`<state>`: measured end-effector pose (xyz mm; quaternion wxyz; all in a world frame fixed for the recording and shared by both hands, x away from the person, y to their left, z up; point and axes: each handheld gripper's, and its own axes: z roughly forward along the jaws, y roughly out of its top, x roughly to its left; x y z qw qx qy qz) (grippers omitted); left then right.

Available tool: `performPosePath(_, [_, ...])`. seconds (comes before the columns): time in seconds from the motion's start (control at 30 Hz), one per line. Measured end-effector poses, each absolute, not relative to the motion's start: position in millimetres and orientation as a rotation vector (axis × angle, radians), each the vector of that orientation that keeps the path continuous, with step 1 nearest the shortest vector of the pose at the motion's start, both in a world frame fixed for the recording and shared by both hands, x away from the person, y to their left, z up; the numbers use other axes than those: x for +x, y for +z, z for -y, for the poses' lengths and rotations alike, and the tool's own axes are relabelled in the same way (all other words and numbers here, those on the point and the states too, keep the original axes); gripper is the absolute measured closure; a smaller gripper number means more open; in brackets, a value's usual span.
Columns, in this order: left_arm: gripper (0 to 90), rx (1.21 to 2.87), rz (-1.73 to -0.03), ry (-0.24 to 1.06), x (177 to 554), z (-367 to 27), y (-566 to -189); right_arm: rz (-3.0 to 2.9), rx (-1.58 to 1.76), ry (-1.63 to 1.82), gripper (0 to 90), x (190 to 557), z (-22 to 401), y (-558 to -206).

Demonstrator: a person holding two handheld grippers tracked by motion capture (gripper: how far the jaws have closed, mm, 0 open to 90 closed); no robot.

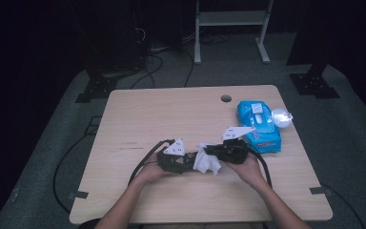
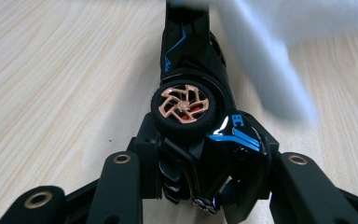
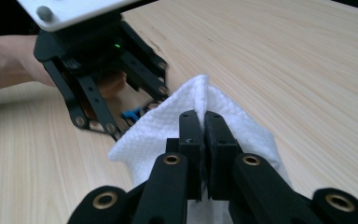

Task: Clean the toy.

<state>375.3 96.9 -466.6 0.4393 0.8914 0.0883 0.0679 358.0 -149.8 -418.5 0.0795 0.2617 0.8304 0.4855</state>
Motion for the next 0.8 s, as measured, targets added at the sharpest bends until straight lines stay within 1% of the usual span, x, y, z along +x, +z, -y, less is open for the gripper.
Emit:
performPosePath(0.03, [58.1, 2.215, -0.219, 0.169, 375, -97, -467, -2.484, 0.783, 1.452, 86.0, 358, 150, -419])
performPosePath(0.17, [58.0, 2.215, -0.228, 0.166, 376, -99, -468, -2.537, 0.722, 1.42, 85.9, 364, 114, -423])
performPosePath(0.27, [57.1, 2.21, -0.242, 0.15, 377, -101, -469, -2.548, 0.74, 1.409, 86.0, 367, 111, -427])
performPosePath(0.3, [48.6, 2.218, -0.298, 0.148, 379, -104, -468, -2.541, 0.746, 1.399, 86.0, 368, 115, -427])
performPosePath(0.33, [44.3, 2.224, -0.326, 0.14, 380, -105, -468, -2.534, 0.753, 1.392, 86.0, 369, 116, -427])
performPosePath(0.37, [43.9, 2.223, -0.329, 0.13, 381, -108, -467, -2.529, 0.757, 1.388, 85.9, 369, 119, -427])
performPosePath(0.4, [47.7, 2.22, -0.319, 0.122, 381, -110, -467, -2.527, 0.772, 1.384, 85.9, 369, 122, -427])
performPosePath(0.47, [50.0, 2.213, -0.319, 0.104, 381, -113, -465, -2.521, 0.779, 1.377, 85.9, 370, 126, -427])
performPosePath(0.5, [53.7, 2.213, -0.319, 0.104, 381, -113, -465, -2.518, 0.787, 1.375, 85.9, 370, 126, -426])
performPosePath(0.53, [53.7, 2.205, -0.302, 0.097, 380, -114, -464, -2.518, 0.787, 1.375, 85.9, 370, 126, -426])
performPosePath(0.57, [57.5, 2.208, -0.285, 0.12, 379, -113, -463, -2.516, 0.783, 1.374, 85.9, 370, 126, -426])
performPosePath(0.6, [57.9, 2.21, -0.272, 0.143, 377, -111, -463, -2.519, 0.771, 1.386, 85.9, 368, 121, -424])
performPosePath(0.8, [58.0, 2.208, -0.288, 0.133, 378, -110, -463, -2.545, 0.709, 1.41, 85.9, 365, 94, -427])
